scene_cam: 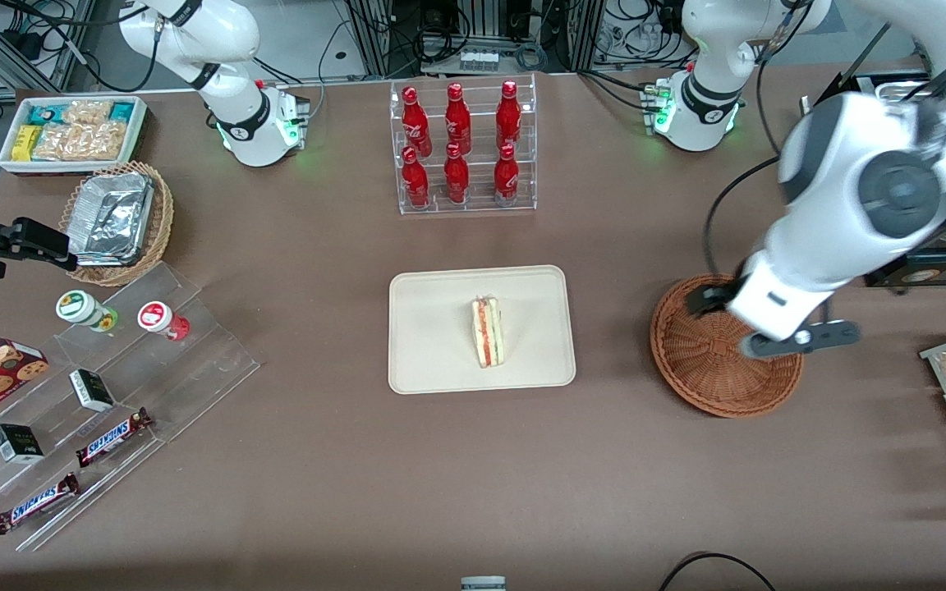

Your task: Place sandwich from basket to tray

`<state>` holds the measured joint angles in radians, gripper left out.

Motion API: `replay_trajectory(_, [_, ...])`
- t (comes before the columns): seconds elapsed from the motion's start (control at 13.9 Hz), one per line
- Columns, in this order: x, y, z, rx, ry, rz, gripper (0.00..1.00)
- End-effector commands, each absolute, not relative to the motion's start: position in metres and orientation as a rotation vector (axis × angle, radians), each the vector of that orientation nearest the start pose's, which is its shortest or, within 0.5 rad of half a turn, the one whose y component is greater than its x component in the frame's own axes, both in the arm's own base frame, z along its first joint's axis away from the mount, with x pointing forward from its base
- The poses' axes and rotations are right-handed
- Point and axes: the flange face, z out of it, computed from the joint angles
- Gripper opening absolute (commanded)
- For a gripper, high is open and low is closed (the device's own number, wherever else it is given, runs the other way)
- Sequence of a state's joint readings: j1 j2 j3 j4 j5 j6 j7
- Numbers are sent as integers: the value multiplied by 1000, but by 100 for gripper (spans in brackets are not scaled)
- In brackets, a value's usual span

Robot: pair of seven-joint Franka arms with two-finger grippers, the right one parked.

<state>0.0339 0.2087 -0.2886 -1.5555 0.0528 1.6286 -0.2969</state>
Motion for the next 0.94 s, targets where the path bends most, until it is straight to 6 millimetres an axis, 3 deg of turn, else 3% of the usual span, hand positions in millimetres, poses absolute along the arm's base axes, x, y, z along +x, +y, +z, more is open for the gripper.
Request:
replay_trajectory(0.0, [570,-86,549,-3118,119,263,100])
replay_trajectory(0.29, [547,-53,591,-3111,55,244,100])
replay_trajectory(0.86, [526,-35,619,-3096,4,288,100])
